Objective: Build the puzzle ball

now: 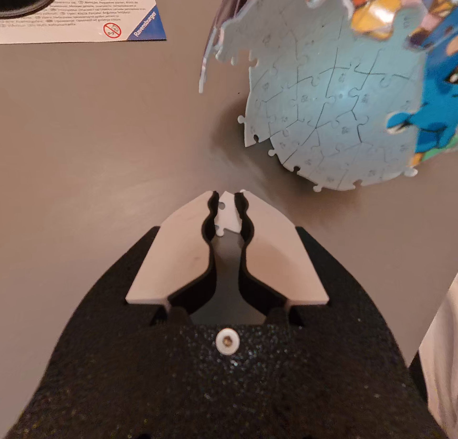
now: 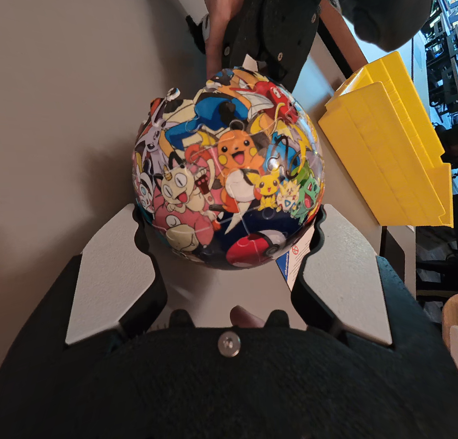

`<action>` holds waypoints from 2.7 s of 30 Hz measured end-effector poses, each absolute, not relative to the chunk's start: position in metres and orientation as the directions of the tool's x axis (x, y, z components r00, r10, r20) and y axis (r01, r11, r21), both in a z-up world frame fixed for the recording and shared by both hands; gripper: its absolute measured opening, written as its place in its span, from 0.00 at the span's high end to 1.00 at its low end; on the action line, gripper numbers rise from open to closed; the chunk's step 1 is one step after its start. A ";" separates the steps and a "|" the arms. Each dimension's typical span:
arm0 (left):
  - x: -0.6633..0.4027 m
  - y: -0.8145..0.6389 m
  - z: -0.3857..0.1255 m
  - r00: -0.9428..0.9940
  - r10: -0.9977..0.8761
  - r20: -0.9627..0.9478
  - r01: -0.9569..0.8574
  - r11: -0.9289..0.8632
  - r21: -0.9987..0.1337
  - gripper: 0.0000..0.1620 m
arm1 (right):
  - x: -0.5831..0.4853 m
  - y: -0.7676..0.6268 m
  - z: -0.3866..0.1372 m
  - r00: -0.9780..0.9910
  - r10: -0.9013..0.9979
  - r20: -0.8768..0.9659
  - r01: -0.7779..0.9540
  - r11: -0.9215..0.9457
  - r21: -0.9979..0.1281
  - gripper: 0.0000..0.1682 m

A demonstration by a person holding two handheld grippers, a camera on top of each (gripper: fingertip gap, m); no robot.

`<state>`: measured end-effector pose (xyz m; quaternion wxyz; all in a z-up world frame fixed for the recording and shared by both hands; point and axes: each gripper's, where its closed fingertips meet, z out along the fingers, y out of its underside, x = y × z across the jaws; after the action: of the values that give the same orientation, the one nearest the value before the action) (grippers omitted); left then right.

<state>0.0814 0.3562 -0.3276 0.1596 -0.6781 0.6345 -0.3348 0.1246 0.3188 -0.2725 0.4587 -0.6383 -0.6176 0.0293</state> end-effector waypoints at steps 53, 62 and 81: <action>0.069 0.350 -0.328 -0.108 -0.987 0.119 -0.793 0.013 -0.609 0.74 | 0.127 0.319 -0.273 0.215 0.809 0.547 0.784 0.191 -0.590 0.24; 0.072 0.364 -0.331 -0.053 -0.998 0.020 -0.793 0.030 -0.608 0.83 | 0.127 0.319 -0.273 0.218 0.810 0.545 0.782 0.190 -0.594 0.24; 0.084 0.359 -0.331 -0.065 -0.998 0.015 -0.755 0.040 -0.655 0.86 | 0.127 0.319 -0.273 0.216 0.809 0.547 0.785 0.190 -0.589 0.24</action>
<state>0.0838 0.3594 -0.3308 0.2339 -0.6425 0.6820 -0.2596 0.1274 0.3187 -0.2727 0.4502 -0.6364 -0.6262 0.0131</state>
